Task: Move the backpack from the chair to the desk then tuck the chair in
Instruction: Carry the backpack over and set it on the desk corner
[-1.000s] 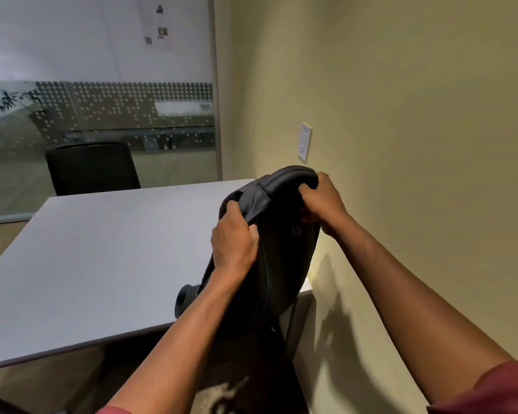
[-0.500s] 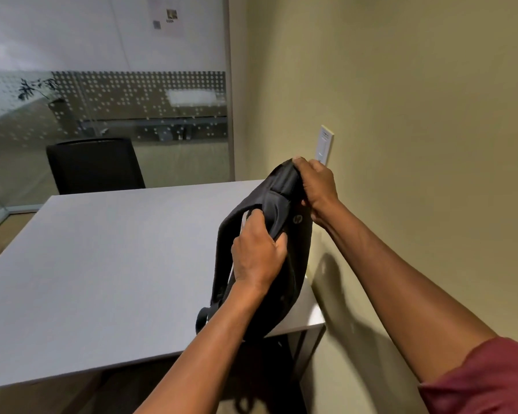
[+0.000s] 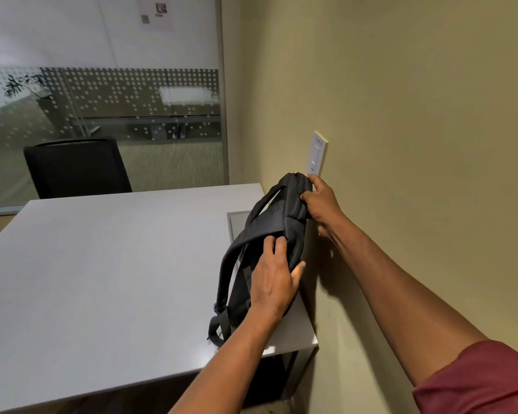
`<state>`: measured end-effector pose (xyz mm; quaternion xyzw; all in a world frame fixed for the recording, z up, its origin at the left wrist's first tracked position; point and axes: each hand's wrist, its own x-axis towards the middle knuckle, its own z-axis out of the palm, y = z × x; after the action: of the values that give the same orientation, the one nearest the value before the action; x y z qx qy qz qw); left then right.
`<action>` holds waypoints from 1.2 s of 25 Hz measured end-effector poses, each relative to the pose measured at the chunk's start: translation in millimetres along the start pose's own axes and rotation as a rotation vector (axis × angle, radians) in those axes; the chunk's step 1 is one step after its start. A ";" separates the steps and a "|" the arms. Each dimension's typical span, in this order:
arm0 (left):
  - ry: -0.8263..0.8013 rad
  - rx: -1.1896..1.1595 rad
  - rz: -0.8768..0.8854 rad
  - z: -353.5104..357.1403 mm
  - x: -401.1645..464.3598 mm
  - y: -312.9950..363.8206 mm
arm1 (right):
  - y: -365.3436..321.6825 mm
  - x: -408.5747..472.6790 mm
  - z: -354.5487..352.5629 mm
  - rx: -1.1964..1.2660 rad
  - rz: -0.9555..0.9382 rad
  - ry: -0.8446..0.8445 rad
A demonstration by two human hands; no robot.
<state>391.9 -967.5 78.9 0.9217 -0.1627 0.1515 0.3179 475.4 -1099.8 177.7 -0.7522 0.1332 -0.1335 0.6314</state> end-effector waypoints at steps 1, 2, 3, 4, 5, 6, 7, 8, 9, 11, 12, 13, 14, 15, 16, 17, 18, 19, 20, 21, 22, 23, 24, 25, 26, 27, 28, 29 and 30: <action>-0.021 -0.008 -0.010 3.6 1.4 1.9 | -0.4 4.0 -1.5 -0.010 -0.005 -0.007; -0.047 -0.019 -0.027 6.9 2.6 3.7 | -1.0 7.2 -2.7 -0.028 -0.005 -0.020; -0.078 -0.027 -0.044 9.8 3.2 5.7 | -1.1 8.7 -3.6 -0.058 0.000 -0.041; -0.107 -0.030 -0.055 12.4 3.8 8.2 | -1.3 9.1 -4.8 -0.111 -0.004 -0.061; -0.131 -0.031 -0.057 15.3 4.4 11.2 | -1.1 8.7 -6.0 -0.190 -0.016 -0.075; -0.153 -0.035 -0.052 18.5 5.0 14.4 | -0.5 9.0 -6.8 -0.294 -0.032 -0.069; -0.182 -0.046 -0.041 22.4 5.7 17.4 | 1.9 10.6 -8.0 -0.417 -0.055 -0.050; -0.224 -0.063 -0.026 26.5 5.8 20.7 | 5.2 12.7 -9.5 -0.556 -0.081 -0.030; -0.279 -0.079 -0.011 30.9 5.3 23.8 | 7.8 14.8 -11.0 -0.698 -0.095 -0.012; -0.405 -0.094 0.003 39.9 3.2 28.1 | 8.7 17.4 -12.7 -0.917 -0.105 0.028; -0.452 -0.091 0.004 43.3 3.0 28.8 | 8.6 18.2 -12.3 -0.994 -0.132 0.046; -0.482 -0.083 0.005 45.3 3.6 29.3 | 8.4 17.9 -11.0 -1.062 -0.176 0.063; -0.499 -0.077 0.006 46.2 5.8 29.2 | 8.6 17.6 -9.7 -1.120 -0.225 0.086; -0.513 -0.072 0.006 45.9 8.6 28.9 | 9.4 16.4 -8.4 -1.159 -0.268 0.115; -0.523 -0.071 0.008 44.2 11.7 28.1 | 10.7 15.0 -7.0 -1.179 -0.302 0.141; -0.522 -0.076 0.020 41.3 13.4 26.2 | 13.2 12.8 -5.7 -1.190 -0.331 0.157; -0.486 -0.083 0.058 37.7 12.2 24.0 | 16.6 10.3 -4.0 -1.203 -0.363 0.168; -0.388 -0.089 0.124 33.6 9.1 20.8 | 20.5 8.1 -2.1 -1.224 -0.398 0.174; -0.237 -0.091 0.200 30.8 5.5 16.8 | 24.0 6.4 -0.8 -1.255 -0.426 0.172; -0.077 -0.090 0.248 29.8 2.6 12.4 | 27.0 5.2 0.0 -1.293 -0.439 0.164; 0.057 -0.091 0.253 29.4 2.0 8.5 | 29.3 5.1 0.2 -1.328 -0.439 0.156; 0.136 -0.091 0.212 28.4 4.4 5.8 | 30.4 5.5 -0.2 -1.355 -0.437 0.153; 0.151 -0.079 0.143 27.0 9.2 3.6 | 30.8 5.9 -0.6 -1.378 -0.437 0.154; 0.103 -0.060 0.071 26.4 13.8 0.9 | 30.6 5.7 -0.8 -1.403 -0.436 0.156; 0.027 -0.040 0.020 27.0 17.0 -2.6 | 30.4 5.0 -0.9 -1.428 -0.434 0.158; -0.059 -0.029 0.006 29.4 18.8 -7.6 | 29.8 4.2 -0.5 -1.449 -0.432 0.162; -0.137 -0.031 0.027 32.8 19.0 -13.2 | 29.4 3.6 0.5 -1.467 -0.425 0.167; -0.206 -0.050 0.067 36.2 17.7 -18.9 | 29.1 2.9 2.4 -1.481 -0.419 0.173; -0.271 -0.075 0.110 39.5 15.4 -23.7 | 29.2 2.1 5.2 -1.491 -0.416 0.178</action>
<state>422.1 -978.1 42.3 0.9108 -0.2601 0.0365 0.3184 478.3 -1100.7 148.1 -0.9740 0.0940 -0.1842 -0.0920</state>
